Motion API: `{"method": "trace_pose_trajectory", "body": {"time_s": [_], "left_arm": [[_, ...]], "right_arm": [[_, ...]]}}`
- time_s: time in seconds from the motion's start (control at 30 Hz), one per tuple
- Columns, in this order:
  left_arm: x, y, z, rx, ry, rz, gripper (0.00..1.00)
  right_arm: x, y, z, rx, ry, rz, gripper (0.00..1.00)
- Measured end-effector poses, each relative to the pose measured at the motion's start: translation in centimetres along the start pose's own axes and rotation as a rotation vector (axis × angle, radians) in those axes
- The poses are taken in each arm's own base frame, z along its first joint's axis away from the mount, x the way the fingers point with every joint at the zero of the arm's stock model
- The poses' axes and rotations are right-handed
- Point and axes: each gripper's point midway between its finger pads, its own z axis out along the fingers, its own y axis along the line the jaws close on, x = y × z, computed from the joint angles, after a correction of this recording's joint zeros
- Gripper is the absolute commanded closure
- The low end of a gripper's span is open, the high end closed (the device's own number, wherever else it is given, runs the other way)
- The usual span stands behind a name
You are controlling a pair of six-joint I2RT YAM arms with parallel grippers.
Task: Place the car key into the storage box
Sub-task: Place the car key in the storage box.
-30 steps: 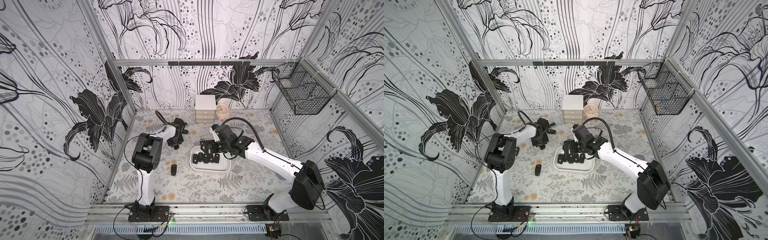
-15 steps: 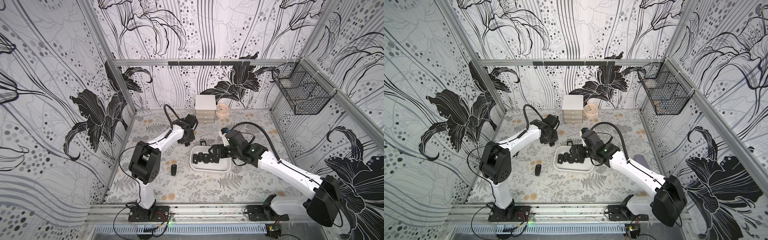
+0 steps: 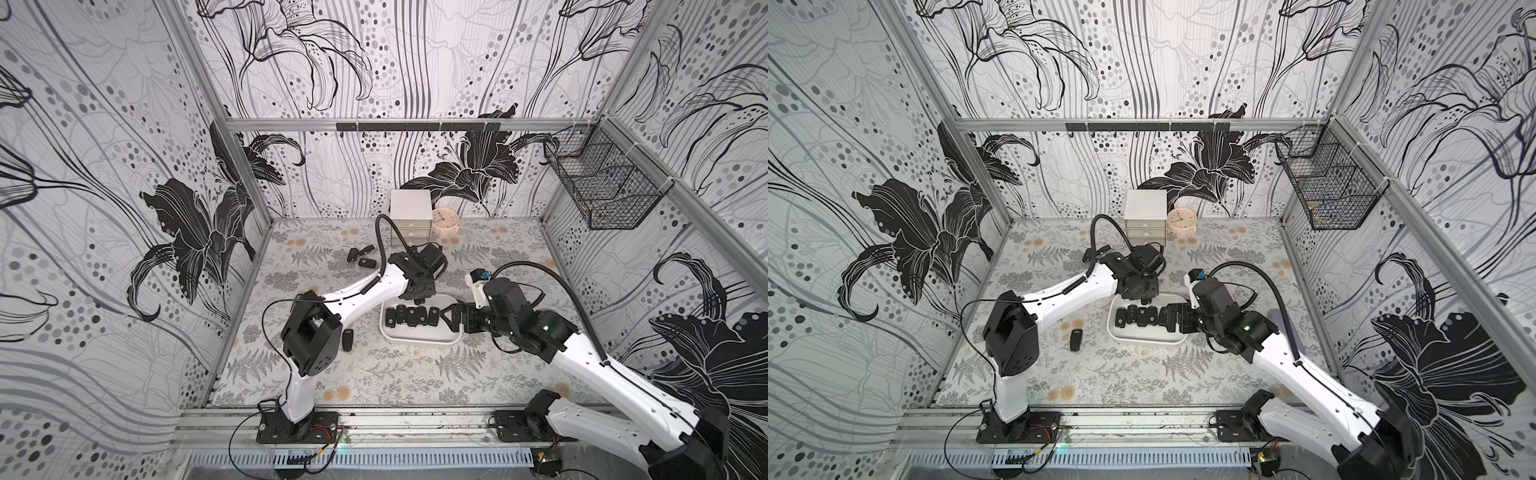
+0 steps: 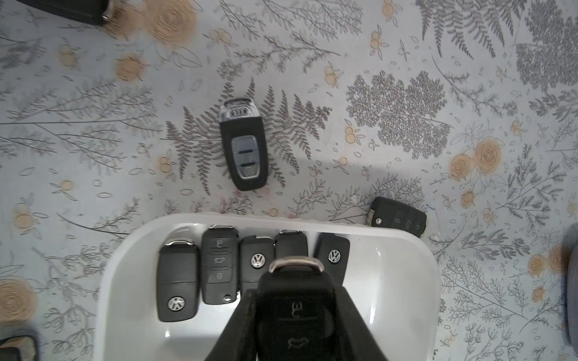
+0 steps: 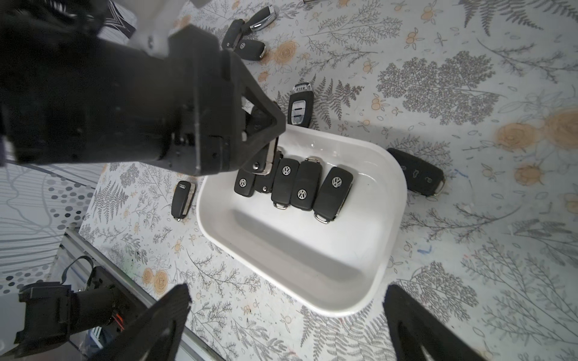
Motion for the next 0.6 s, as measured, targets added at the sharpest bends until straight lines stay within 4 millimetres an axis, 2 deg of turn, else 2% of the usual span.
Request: {"method": "trace_pose_trajectory", "body": {"time_s": [0.17,0.43,0.6], "left_arm": [[2.5,-2.2,2.4,-0.003,0.048,0.038,0.69],[3.8,-5.5,4.2,0.036,0.071,0.061,0.68],[4.5,-6.5,5.5,0.043,0.087,0.071,0.68]], "right_arm": [[1.3,-0.9,-1.0,0.012,0.007,0.007,0.00],[2.3,-1.6,-2.2,0.020,0.001,0.027,0.00],[2.5,-1.8,-2.6,0.027,-0.002,0.031,0.00]]}}
